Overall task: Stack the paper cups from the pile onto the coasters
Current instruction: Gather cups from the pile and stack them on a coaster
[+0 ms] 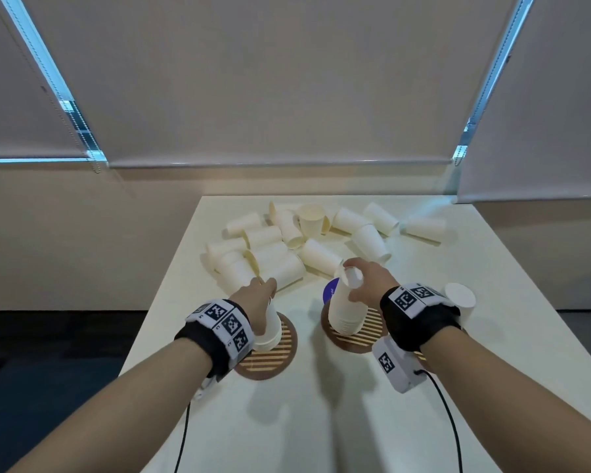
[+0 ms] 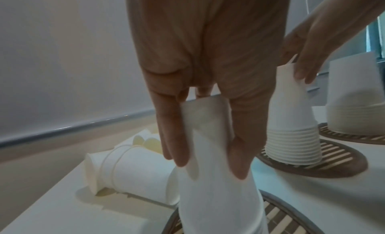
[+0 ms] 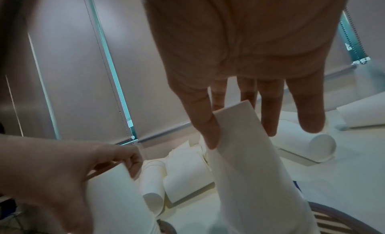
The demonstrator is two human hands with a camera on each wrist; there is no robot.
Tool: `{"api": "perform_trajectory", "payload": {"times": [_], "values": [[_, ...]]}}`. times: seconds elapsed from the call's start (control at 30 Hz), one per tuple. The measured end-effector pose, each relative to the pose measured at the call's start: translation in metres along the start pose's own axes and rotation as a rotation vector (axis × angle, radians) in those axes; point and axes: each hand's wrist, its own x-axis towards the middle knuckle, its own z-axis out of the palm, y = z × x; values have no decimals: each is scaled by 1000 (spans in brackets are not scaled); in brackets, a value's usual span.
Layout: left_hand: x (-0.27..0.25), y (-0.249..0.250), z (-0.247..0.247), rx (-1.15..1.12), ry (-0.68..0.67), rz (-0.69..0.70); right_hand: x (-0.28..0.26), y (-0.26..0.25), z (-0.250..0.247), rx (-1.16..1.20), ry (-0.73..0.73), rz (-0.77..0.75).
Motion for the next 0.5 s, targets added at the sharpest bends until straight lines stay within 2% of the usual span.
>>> {"api": "perform_trajectory", "payload": {"times": [0.17, 0.27, 0.37, 0.5], "values": [[21, 0, -1, -37, 66, -10, 6, -1, 1, 24, -27, -8], [27, 2, -7, 8, -1, -37, 9, -3, -6, 90, -22, -5], [37, 4, -31, -73, -60, -42, 20, -5, -19, 148, 45, 4], [61, 25, -65, -134, 164, -31, 41, -7, -33, 140, 122, 33]]}}
